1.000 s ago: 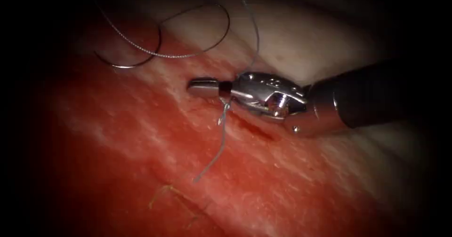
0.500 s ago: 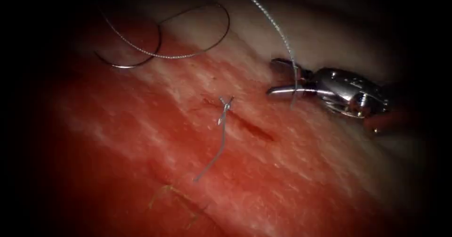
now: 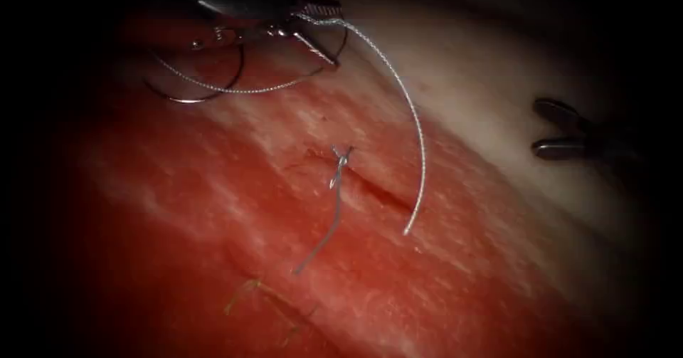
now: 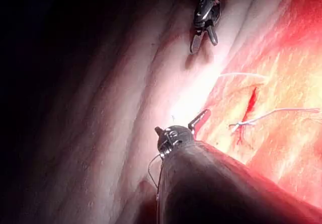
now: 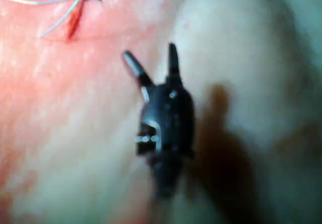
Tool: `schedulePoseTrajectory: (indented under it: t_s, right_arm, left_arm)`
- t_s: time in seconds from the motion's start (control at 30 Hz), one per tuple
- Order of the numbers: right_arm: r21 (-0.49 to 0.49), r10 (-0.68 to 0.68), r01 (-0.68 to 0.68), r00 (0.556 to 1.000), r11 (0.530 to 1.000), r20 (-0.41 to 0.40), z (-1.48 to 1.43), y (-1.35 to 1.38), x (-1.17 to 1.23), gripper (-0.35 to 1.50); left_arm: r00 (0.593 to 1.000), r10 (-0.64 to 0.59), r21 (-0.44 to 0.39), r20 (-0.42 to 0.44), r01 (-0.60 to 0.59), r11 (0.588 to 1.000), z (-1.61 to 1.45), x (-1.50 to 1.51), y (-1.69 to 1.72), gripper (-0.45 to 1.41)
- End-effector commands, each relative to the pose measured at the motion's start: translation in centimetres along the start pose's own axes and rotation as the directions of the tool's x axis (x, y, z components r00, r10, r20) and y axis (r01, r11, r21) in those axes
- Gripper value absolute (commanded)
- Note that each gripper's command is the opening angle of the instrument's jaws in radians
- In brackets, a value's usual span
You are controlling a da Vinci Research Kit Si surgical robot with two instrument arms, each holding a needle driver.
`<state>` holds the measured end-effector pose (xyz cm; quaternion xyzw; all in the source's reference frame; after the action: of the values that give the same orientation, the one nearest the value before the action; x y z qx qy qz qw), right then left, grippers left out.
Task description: Wound Closure
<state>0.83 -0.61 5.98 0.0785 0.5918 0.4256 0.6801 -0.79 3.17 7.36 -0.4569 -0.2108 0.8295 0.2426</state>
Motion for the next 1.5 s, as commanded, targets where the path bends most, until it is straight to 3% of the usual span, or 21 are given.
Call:
schedulePoseTrajectory:
  t_s: [0.03, 0.3, 0.53, 0.73, 0.83, 0.87, 1.07, 1.33, 1.43, 1.5]
  right_arm:
    - [0.003, 0.000, 0.000, 1.000, 1.000, 0.000, 0.05, -0.07, -0.13, 1.21]
    - [0.011, -0.009, 0.009, 1.000, 1.000, -0.007, 0.11, -0.17, -0.24, 1.21]
    - [0.015, -0.014, 0.014, 1.000, 1.000, -0.010, 0.11, -0.19, -0.30, 1.21]
    - [0.034, -0.019, 0.019, 1.000, 0.999, -0.017, 0.18, -0.29, -0.36, 1.21]
    - [0.043, -0.021, 0.022, 1.000, 0.999, -0.023, 0.21, -0.35, -0.40, 1.21]
    - [0.049, -0.021, 0.023, 0.999, 0.999, -0.025, 0.25, -0.38, -0.41, 1.19]
    - [0.061, -0.022, 0.024, 0.999, 0.998, -0.025, 0.31, -0.44, -0.43, 1.19]
    - [0.085, -0.024, 0.026, 1.000, 0.996, -0.019, 0.39, -0.55, -0.46, 1.18]
    - [0.088, -0.024, 0.026, 1.000, 0.996, -0.017, 0.41, -0.57, -0.46, 1.18]
    - [0.088, -0.024, 0.025, 1.000, 0.996, -0.017, 0.44, -0.58, -0.46, 1.18]
  left_arm:
    - [1.000, -0.005, 0.004, -0.019, 0.005, 1.000, 0.04, -0.02, -0.02, 1.20]
    - [0.987, 0.016, -0.063, -0.161, -0.026, 0.998, -0.42, -0.12, 0.21, 1.20]
    - [0.988, 0.047, -0.071, -0.144, -0.058, 0.996, -1.04, -0.31, 0.63, 1.20]
    - [0.989, 0.068, -0.108, -0.133, -0.083, 0.991, -1.68, -0.46, 1.25, 1.20]
    - [0.989, 0.093, -0.096, -0.118, -0.105, 0.990, -1.97, -0.48, 1.50, 1.20]
    - [0.990, 0.107, -0.069, -0.090, -0.113, 0.991, -2.22, -0.49, 1.64, 1.20]
    - [0.992, 0.113, -0.021, -0.052, -0.114, 0.993, -2.83, -0.49, 1.81, 1.20]
    - [0.989, 0.127, 0.055, -0.072, -0.123, 0.991, -3.66, -0.49, 1.85, 1.20]
    - [0.987, 0.133, 0.075, -0.089, -0.127, 0.989, -3.78, -0.39, 1.83, 1.11]
    - [0.985, 0.124, 0.049, -0.116, -0.119, 0.992, -3.68, -0.27, 1.84, 1.10]
